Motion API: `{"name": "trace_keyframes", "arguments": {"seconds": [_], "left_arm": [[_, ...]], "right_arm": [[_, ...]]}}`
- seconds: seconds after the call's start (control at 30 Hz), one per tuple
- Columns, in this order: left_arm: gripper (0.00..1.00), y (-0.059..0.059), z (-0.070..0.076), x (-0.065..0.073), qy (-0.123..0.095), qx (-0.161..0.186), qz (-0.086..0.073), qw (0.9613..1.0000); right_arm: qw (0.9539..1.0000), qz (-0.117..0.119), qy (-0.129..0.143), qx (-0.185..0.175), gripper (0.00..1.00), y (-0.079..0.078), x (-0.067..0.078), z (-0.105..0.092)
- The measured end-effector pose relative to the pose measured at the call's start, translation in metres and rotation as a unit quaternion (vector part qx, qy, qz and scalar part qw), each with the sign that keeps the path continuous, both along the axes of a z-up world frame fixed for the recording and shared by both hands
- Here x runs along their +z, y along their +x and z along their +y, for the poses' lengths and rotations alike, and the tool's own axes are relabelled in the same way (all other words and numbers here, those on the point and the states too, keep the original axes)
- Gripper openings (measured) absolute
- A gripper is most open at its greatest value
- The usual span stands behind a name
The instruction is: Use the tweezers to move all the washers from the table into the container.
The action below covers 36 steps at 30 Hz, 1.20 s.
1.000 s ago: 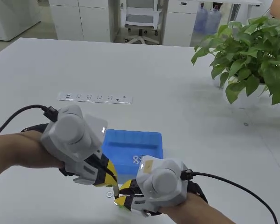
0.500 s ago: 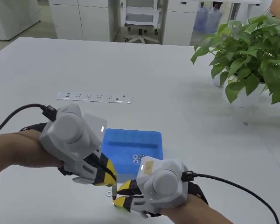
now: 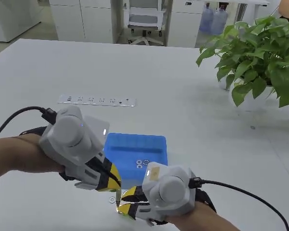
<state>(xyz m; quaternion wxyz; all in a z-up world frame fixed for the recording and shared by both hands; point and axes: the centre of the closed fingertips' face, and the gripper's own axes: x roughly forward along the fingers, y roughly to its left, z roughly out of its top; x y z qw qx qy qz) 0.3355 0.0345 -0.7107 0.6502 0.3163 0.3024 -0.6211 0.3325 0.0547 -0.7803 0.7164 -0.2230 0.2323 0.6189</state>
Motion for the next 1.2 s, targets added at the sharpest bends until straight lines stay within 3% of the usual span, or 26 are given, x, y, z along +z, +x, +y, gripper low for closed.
{"name": "trace_keyframes", "arguments": {"seconds": [0.4,1.03,1.2], "left_arm": [[0.06,-0.004,-0.003,0.003,-0.009,-0.007,0.003,0.9999],[0.06,-0.013,0.001,-0.005,-0.004,-0.014,0.012,0.9998],[0.06,-0.011,0.001,-0.005,-0.005,-0.012,0.005,0.9999]], "right_arm": [[0.9999,0.0,0.015,0.005,0.14,0.0,0.007,0.005],[0.9998,-0.007,-0.003,0.02,0.12,-0.007,-0.005,0.006],[0.9998,-0.007,-0.004,0.019,0.12,-0.006,-0.005,0.006]]}}
